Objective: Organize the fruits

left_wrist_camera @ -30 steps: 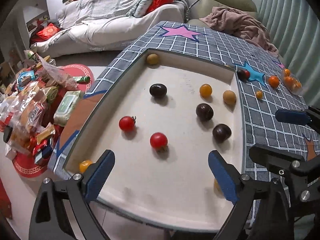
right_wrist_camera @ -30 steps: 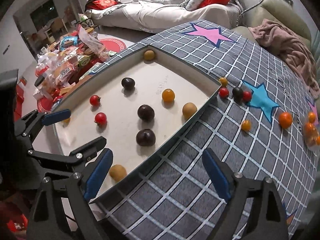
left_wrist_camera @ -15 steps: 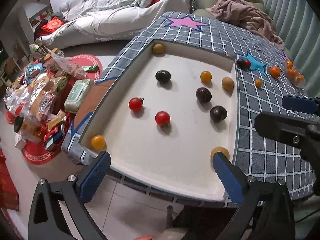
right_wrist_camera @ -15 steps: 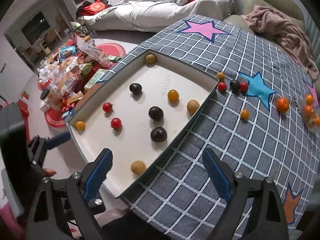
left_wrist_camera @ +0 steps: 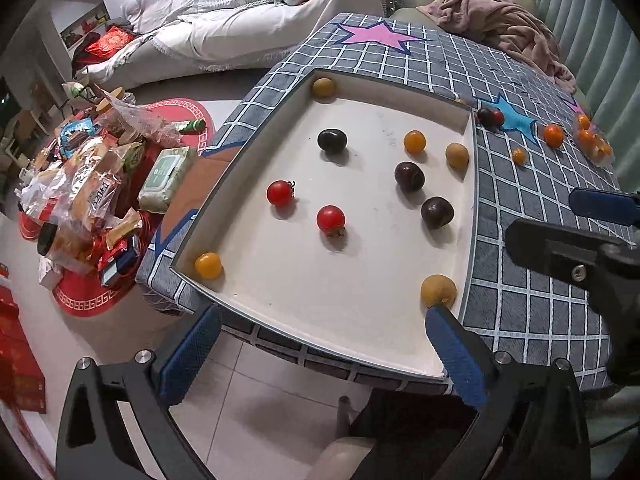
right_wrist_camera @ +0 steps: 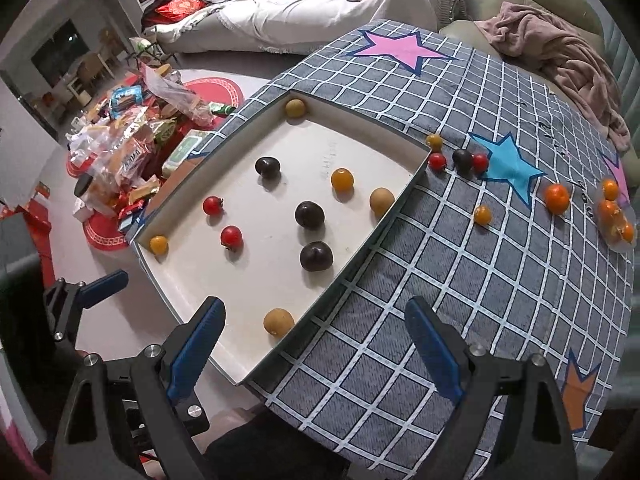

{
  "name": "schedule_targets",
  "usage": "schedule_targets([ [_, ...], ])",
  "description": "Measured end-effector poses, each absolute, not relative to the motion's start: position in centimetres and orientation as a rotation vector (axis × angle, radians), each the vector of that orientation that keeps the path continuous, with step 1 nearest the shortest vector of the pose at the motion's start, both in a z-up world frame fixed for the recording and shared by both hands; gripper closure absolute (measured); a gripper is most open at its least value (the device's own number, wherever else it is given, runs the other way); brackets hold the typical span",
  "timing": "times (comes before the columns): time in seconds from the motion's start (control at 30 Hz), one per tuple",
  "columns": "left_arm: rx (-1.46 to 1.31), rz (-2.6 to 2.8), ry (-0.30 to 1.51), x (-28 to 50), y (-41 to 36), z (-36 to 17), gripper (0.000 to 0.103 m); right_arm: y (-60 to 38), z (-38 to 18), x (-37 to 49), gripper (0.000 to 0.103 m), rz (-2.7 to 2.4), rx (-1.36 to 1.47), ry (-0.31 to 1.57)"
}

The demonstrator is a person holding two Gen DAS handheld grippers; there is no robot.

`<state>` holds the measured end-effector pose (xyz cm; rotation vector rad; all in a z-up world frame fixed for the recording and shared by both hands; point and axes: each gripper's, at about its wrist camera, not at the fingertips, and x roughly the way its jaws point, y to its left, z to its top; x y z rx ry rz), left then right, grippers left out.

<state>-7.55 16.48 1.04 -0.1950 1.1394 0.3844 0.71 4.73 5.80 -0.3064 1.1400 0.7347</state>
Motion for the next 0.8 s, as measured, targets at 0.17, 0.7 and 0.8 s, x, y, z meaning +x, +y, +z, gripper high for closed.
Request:
schedule_targets([
  [0.17, -0.185, 0.382, 1.134, -7.6, 16.2, 1.3, 0.0, 5.2, 5.4, 0.3, 0.01, 0.725, -0.357, 1.145],
  [0.7, -0.182, 0.355, 1.236, -7.9, 15.3, -0.6, 0.0, 6.1, 2.6, -1.0, 0.01, 0.698, -0.543, 1.186],
  [0.8, -0.183, 0.351, 1.242, -7.9, 15.1, -0.8, 0.0, 6.1, 2.5, -1.0, 0.01, 0.698, -0.543, 1.19],
])
